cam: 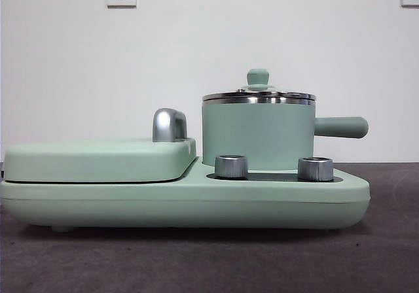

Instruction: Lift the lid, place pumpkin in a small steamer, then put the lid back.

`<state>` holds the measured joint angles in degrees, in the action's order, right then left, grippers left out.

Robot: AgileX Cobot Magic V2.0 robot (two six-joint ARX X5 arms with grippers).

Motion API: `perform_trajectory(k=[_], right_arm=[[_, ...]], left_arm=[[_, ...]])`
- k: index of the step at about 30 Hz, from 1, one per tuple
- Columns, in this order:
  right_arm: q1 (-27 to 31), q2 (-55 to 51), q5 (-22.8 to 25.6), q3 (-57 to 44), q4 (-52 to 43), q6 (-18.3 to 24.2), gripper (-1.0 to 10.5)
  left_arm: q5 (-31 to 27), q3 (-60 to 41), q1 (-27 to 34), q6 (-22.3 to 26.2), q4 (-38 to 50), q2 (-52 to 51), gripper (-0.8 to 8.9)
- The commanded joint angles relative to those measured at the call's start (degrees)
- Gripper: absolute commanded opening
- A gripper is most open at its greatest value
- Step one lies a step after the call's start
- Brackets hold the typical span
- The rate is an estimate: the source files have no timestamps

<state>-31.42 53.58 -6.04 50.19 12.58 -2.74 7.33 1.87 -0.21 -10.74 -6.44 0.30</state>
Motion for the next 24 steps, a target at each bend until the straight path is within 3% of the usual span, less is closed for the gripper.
perform_trajectory(k=[1, 12, 17, 24], right_arm=[[-0.3, 0.2, 0.0, 0.4, -0.6, 0.4, 0.2], [-0.3, 0.2, 0.1, 0.4, -0.6, 0.4, 0.2], [0.3, -1.7, 1.8, 0.3, 2.8, 4.5, 0.2], [6.8, -7.8, 3.5, -4.8, 4.6, 4.9, 0.2]], left_arm=[[-0.2, -1.1, 0.2, -0.5, 0.4, -0.1, 0.07], [-0.2, -1.1, 0.2, -0.5, 0.4, -0.1, 0.07], [-0.2, -1.1, 0.2, -0.5, 0.4, -0.1, 0.07], [-0.2, -1.1, 0.2, -0.5, 0.4, -0.1, 0.07]])
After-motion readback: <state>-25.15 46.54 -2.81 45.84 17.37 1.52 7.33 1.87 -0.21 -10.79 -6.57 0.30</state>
